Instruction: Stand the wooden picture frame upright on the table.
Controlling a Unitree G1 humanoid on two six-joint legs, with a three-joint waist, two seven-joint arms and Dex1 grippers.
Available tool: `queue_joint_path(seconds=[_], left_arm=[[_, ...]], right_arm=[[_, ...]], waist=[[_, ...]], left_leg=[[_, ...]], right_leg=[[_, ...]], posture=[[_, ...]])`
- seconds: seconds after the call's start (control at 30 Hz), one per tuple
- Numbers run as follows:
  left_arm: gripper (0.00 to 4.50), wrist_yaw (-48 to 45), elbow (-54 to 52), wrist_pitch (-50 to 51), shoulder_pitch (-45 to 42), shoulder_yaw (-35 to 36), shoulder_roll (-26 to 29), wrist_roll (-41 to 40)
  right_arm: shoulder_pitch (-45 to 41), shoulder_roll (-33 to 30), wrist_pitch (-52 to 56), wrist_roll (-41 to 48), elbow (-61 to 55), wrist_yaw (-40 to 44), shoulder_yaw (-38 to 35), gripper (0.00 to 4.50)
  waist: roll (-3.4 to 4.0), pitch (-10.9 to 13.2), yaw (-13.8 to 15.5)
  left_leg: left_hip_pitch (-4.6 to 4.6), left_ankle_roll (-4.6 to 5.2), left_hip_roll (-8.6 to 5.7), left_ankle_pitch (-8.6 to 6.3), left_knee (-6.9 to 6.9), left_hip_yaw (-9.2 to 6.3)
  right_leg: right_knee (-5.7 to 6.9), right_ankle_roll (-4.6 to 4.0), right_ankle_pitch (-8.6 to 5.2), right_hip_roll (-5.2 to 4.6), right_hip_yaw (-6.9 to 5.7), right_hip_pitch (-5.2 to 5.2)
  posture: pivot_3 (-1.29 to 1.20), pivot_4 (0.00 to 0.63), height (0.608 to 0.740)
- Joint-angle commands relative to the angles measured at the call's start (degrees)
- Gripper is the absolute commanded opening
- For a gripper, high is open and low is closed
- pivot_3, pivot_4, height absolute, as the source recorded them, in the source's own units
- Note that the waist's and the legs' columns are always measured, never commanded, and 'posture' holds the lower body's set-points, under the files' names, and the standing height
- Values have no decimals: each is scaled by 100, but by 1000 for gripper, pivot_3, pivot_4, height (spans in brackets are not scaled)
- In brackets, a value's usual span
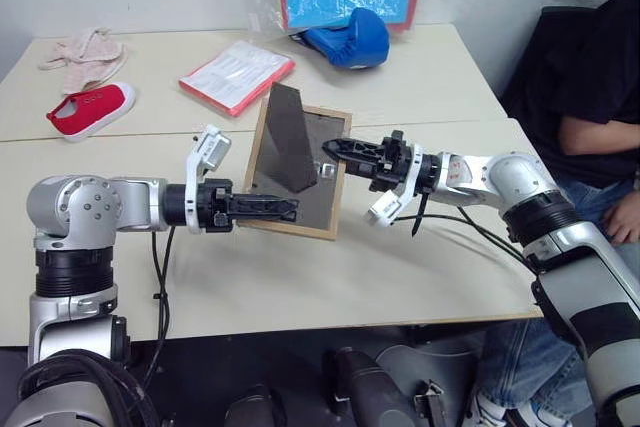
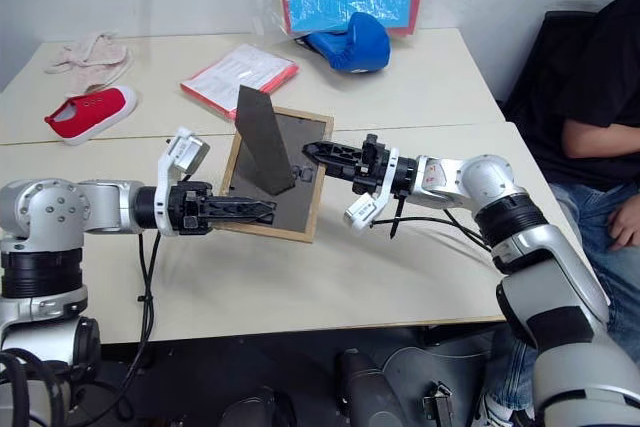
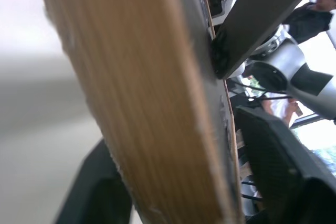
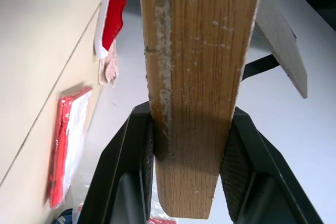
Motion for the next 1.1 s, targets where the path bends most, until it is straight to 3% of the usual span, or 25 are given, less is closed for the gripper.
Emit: queue_joint_path(seconds=[0.03,0.1,0.17,0.23,0.27,0.3,0.37,0.43,0.5,0.57,0.77,1.0,1.1], left_arm=[[4059,-130,-523,-129,328,588,636,-208],[4500,-174,-766,-216,603,1041,987,-303],[4500,-328,-1142,-517,1055,1689,1362,-340],[4500,-496,-1642,-910,1597,2296,1596,-325],[4500,-562,-1883,-1055,1850,2562,1629,-363],[4500,-619,-2064,-1160,2100,2812,1629,-416],[4500,-626,-2294,-1348,2419,3090,1577,-502],[4500,-485,-2579,-1687,2639,3164,1437,-462],[4500,-332,-2738,-1939,2760,3141,1320,-443],[4500,-175,-2814,-2138,2823,3048,1247,-412],[4500,46,-2829,-2543,2947,2731,1267,-402],[4500,75,-2504,-2997,2916,2294,1334,-167],[4500,-6,-2384,-3092,2890,2170,1419,-156]], right_arm=[[-320,-148,-153,204,32,-101,-15,1219],[-372,-203,-288,355,106,7,-5,1219],[-411,-199,-662,861,373,400,-60,1219],[-421,5,-1283,2338,1193,1599,-49,1219],[-160,124,-993,3941,1174,2972,34,1219],[284,230,92,5860,555,4755,-31,1219],[956,304,2448,8598,-801,7395,-300,1219],[1287,250,5209,10694,-2072,8484,-763,1219],[1398,226,7103,11814,-2639,8851,-1113,1219],[1424,329,8160,12161,-2734,8849,-1369,1219],[1708,1083,9377,11861,-2327,8619,-1657,1219],[2204,1458,8872,10792,-2288,8915,-1595,1219],[2372,1288,8831,10558,-2628,9164,-1605,2180]], waist=[[0,0,-61],[-2,1,-84],[-7,4,-112],[-13,7,-140],[-21,11,-147],[-32,10,-143],[-37,9,-93],[-22,18,-5],[-14,23,113],[-16,22,159],[-22,18,190],[-21,18,165],[-23,17,174]], left_leg=[[0,0,0,0,-1,0],[1,-1,0,0,-8,2],[2,-2,0,0,-8,1],[10,-3,0,0,-13,2],[17,-2,0,0,-18,3],[30,-2,0,1,-24,2],[51,-3,4,4,-30,-13],[51,-3,5,2,-16,-35],[33,5,6,-3,8,-50],[17,9,6,-5,17,-52],[-4,7,4,-8,6,-51],[-43,11,3,-10,12,-48],[-35,11,3,-9,17,-49]], right_leg=[[-1,0,0,0,0,-1],[1,-2,-1,0,3,-6],[0,-4,-3,0,2,-6],[-1,-7,-4,0,2,-2],[-5,-7,-4,0,1,6],[-10,-7,-4,0,-1,21],[-20,-7,-5,3,-9,48],[-19,-4,-3,2,-15,60],[-15,0,0,0,-22,57],[-13,1,1,-2,-24,43],[-23,-2,-1,-1,-28,24],[-30,5,3,-1,-29,-8],[-27,6,4,-1,-29,0]], posture=[[0,150,740],[0,150,740],[0,150,740],[0,150,740],[0,150,740],[0,150,740],[0,150,740],[0,150,740],[0,150,740],[0,150,740],[0,150,740],[0,150,740],[0,150,740]])
